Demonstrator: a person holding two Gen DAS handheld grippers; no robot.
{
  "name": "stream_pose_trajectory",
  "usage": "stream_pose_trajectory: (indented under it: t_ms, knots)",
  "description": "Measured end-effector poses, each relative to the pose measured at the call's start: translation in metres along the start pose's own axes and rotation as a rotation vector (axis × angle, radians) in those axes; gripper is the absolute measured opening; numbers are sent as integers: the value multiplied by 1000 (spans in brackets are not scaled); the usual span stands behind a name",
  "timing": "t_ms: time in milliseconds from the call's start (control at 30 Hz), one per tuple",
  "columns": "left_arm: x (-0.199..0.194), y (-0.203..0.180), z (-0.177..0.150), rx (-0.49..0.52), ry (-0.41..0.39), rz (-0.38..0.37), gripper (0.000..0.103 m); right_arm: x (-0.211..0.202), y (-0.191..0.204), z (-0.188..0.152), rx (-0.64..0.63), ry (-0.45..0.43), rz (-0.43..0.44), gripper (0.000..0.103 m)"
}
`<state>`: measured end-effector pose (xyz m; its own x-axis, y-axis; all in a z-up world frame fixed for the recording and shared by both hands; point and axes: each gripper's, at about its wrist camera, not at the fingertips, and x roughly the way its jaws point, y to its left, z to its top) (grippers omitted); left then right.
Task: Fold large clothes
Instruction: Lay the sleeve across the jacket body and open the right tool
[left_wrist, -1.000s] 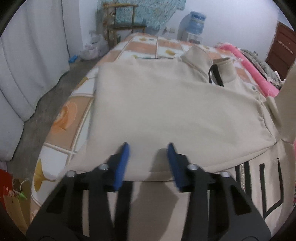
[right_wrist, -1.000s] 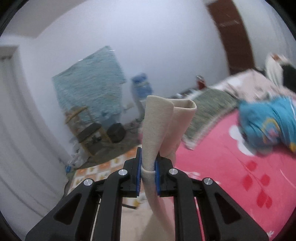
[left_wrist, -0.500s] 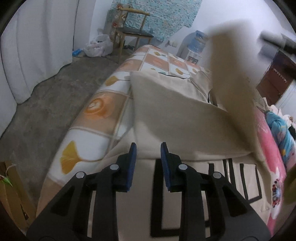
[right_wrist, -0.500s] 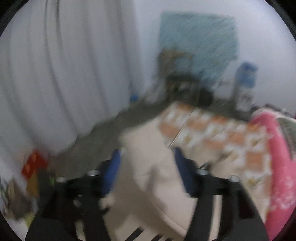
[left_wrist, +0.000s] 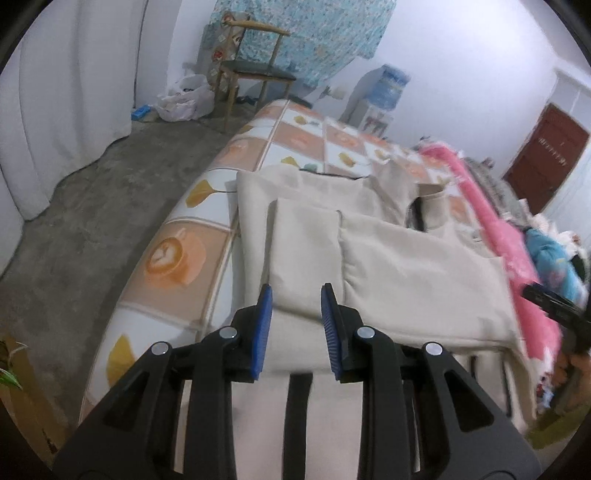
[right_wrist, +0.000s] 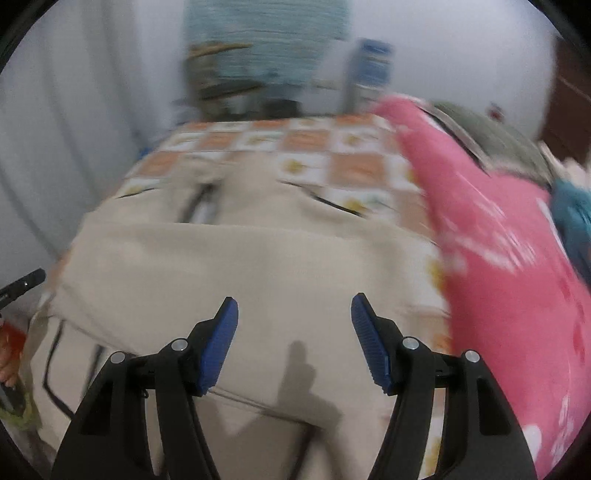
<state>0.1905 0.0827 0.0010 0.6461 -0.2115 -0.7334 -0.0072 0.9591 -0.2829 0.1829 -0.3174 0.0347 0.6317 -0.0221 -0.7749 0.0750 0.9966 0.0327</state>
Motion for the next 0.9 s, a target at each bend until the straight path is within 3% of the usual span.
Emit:
stream_pose_trajectory:
  t_ms: [167, 333, 433, 467, 633, 800, 900]
  knots:
    - [34, -14, 6, 63, 50, 107, 26, 21, -70, -10, 211, 28, 20, 62]
    - [40, -24, 3, 102, 50, 170, 26, 61, -100, 0, 327, 79, 91, 46]
    - [40, -24, 0, 110, 47, 179, 26, 84, -106, 7, 345, 105, 109, 22]
    - [40, -24, -1, 114, 47, 181, 25, 91, -107, 9, 348, 112, 117, 8]
    - [39, -26, -10, 139, 62, 186, 22, 78, -103, 13, 340, 26, 129, 6]
    - [40, -26, -24, 158, 84, 180, 21, 97, -115, 2, 397, 69, 141, 6]
    - [34, -24, -26, 152, 80, 150, 21, 85, -113, 4, 387, 49, 119, 11]
